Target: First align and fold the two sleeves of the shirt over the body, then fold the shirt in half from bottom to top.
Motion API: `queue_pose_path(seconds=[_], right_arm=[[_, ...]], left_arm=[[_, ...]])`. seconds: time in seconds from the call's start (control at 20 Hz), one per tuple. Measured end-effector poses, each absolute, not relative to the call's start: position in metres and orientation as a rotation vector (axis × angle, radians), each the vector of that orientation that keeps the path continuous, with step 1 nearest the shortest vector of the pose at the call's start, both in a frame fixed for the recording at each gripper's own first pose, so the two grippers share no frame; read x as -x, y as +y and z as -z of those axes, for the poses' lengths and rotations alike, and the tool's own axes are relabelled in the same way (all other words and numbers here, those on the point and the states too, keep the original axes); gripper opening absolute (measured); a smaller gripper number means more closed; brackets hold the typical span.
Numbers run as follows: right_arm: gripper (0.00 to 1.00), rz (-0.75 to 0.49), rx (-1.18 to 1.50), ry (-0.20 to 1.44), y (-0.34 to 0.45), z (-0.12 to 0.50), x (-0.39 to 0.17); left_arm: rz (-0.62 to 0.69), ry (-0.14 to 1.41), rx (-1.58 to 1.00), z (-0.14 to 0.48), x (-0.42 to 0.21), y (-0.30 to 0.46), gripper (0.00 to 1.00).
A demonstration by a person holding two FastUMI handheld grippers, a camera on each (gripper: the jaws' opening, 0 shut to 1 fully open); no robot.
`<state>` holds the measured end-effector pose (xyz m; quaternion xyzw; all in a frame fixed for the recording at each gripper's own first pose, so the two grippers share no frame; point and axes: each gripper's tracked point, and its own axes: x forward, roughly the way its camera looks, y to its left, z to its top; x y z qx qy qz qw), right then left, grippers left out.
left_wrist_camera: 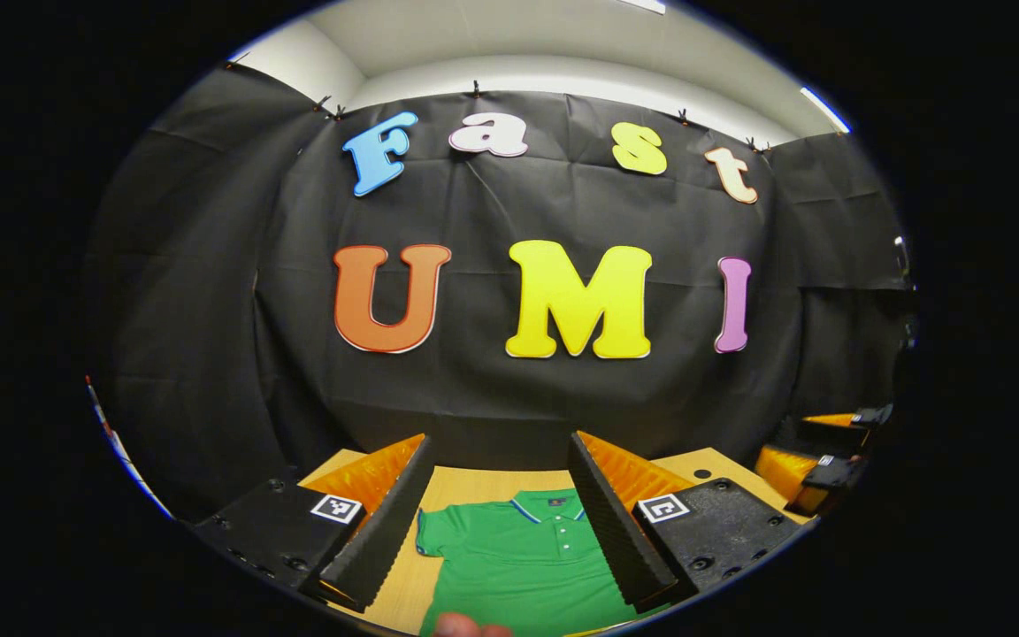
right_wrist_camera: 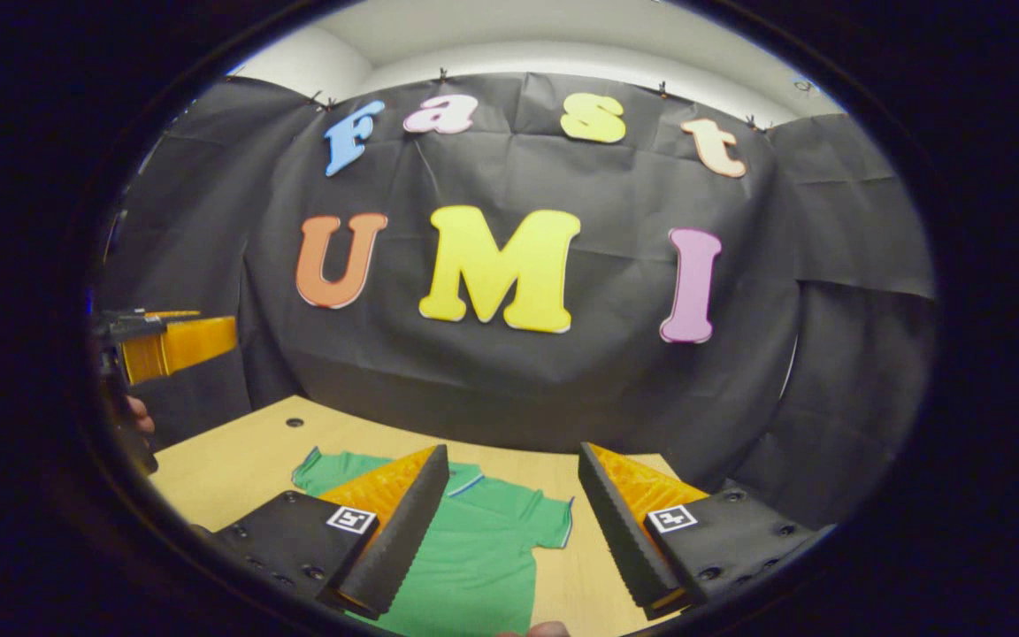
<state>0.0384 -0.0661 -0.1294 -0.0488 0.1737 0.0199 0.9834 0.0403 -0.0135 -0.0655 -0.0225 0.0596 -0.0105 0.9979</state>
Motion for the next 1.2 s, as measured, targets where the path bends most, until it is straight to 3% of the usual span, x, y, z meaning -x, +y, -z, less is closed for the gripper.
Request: queue_pose_path(seconds=[0.4, 0.7, 1.2], right_arm=[[0.95, 0.009, 0.023, 0.624, -0.112, 0.238, -0.059], [0.95, 0.020, -0.011, 0.708, -0.141, 0.279, -0.104], [0.94, 0.067, -0.101, 0.906, -0.173, 0.399, -0.174]], left_arm=[[0.042, 0.165, -0.002, 0.086, -0.053, -0.024, 0.97], [-0.029, 0.203, 0.013, 0.101, -0.058, -0.011, 0.98], [-0.104, 0.279, 0.032, 0.128, -0.057, -0.004, 0.98]])
